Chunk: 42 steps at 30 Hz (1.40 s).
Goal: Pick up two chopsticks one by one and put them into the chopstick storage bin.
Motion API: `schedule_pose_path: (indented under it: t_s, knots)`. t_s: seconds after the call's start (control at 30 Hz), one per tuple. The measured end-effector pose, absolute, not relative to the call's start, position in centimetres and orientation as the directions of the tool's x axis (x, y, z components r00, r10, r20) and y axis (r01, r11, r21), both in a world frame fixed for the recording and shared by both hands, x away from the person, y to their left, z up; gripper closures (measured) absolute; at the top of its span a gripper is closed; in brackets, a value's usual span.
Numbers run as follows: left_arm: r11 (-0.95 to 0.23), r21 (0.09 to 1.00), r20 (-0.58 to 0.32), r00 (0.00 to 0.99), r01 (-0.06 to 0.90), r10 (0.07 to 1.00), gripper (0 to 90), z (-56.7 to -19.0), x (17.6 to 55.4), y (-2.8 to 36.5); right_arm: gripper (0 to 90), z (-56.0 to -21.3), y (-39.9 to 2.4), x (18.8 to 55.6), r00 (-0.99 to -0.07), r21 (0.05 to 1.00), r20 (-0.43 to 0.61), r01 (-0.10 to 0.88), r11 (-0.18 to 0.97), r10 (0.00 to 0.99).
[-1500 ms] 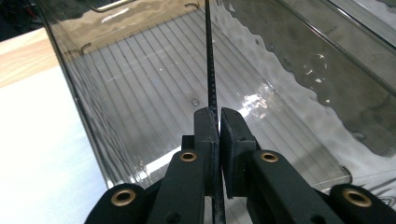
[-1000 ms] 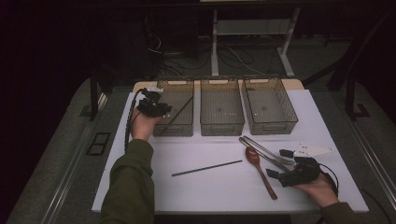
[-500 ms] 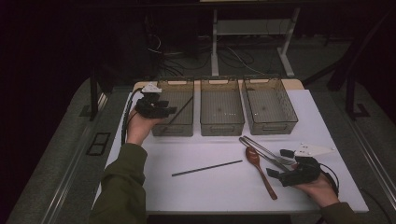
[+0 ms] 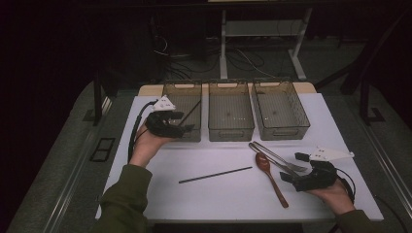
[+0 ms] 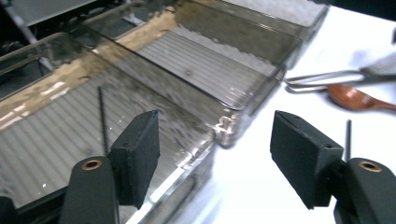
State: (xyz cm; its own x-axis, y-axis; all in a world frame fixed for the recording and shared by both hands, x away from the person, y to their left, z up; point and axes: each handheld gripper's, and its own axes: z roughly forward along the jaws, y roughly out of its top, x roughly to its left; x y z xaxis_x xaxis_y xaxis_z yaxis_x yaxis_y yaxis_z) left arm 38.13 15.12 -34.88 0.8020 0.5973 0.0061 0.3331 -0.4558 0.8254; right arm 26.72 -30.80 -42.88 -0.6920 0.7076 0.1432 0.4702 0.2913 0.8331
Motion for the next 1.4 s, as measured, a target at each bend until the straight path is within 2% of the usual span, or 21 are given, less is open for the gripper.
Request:
schedule_pose_path:
  t_s: [0.2,0.8,1.13,1.23,1.4]
  knots:
    - [-0.471,0.822,0.005,0.823,0.321,0.568,28.9,-35.9,36.7,14.5,2.2,-43.1,-30.4,26.7,-0.713,0.83,0.121,0.454,0.323,0.69]
    - [-0.448,0.849,-0.023,0.867,0.279,0.497,25.5,-38.9,32.0,13.7,2.3,-43.4,-30.6,26.6,-0.711,0.837,0.122,0.449,0.313,0.693]
    - [-0.442,0.855,-0.028,0.874,0.272,0.485,27.6,-40.6,29.6,13.6,2.3,-43.4,-30.6,26.4,-0.71,0.84,0.127,0.448,0.306,0.693]
    - [-0.419,0.864,-0.061,0.883,0.28,0.465,29.5,-41.3,28.9,13.8,2.2,-43.4,-30.6,26.4,-0.712,0.84,0.128,0.448,0.306,0.691]
    - [-0.45,0.846,-0.076,0.9,0.286,0.429,35.1,-42.3,28.5,13.8,2.2,-43.5,-30.5,26.3,-0.713,0.84,0.126,0.446,0.308,0.69]
